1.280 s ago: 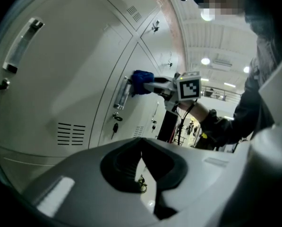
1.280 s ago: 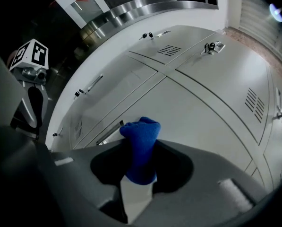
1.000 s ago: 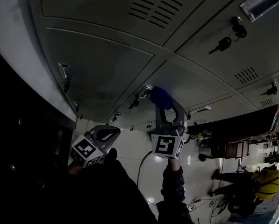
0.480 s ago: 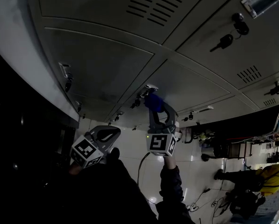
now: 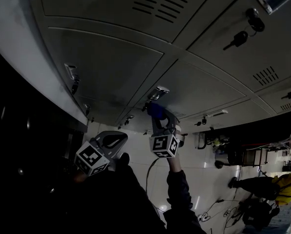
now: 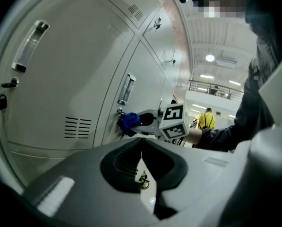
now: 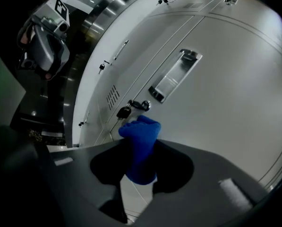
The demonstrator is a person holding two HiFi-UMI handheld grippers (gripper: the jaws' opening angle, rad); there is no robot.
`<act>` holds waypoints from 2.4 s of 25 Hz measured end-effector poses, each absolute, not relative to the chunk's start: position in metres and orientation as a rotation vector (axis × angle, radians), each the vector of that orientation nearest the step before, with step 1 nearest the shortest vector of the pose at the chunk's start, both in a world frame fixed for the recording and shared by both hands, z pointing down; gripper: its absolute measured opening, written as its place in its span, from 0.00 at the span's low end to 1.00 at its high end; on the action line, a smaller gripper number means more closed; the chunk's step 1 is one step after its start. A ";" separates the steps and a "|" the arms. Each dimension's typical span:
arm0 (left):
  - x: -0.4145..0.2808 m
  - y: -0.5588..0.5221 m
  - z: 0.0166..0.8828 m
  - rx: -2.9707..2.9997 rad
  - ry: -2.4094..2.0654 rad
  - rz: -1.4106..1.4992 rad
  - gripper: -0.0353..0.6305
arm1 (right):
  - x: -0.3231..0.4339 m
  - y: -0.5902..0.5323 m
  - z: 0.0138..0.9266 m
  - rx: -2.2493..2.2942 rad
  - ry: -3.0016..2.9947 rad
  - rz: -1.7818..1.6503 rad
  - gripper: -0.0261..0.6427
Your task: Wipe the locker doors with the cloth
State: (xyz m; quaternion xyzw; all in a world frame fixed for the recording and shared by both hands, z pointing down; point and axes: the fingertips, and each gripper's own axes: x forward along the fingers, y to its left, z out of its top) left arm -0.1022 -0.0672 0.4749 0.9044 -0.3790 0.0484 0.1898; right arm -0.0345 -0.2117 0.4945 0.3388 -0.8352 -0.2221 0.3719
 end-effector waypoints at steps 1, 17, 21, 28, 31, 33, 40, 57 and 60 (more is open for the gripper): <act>-0.103 -0.067 0.475 2.540 -1.070 0.137 0.02 | -0.035 -0.212 0.502 0.861 -2.141 -0.560 0.23; -0.097 -0.058 0.479 2.535 -1.081 0.205 0.02 | -0.038 -0.209 0.573 0.779 -2.119 -0.491 0.23; -0.090 -0.058 0.474 2.540 -1.071 0.211 0.02 | -0.039 -0.191 0.548 0.765 -2.152 -0.504 0.22; -0.080 -0.069 0.459 2.591 -1.051 0.214 0.02 | -0.025 -0.175 0.426 0.860 -2.211 -0.653 0.22; -0.071 -0.073 0.454 2.607 -1.032 0.187 0.02 | -0.014 -0.173 0.363 0.929 -2.209 -0.734 0.22; -0.066 -0.075 0.452 2.617 -1.019 0.184 0.02 | -0.006 -0.174 0.322 0.980 -2.195 -0.780 0.22; -0.050 -0.076 0.454 2.619 -0.986 0.190 0.02 | 0.021 -0.190 0.215 1.167 -2.062 -1.030 0.22; -0.033 -0.092 0.451 2.636 -0.994 0.191 0.02 | 0.021 -0.214 0.232 1.164 -1.973 -1.118 0.22; -0.029 -0.093 0.452 2.633 -0.996 0.191 0.02 | 0.020 -0.214 0.251 1.136 -1.988 -1.089 0.22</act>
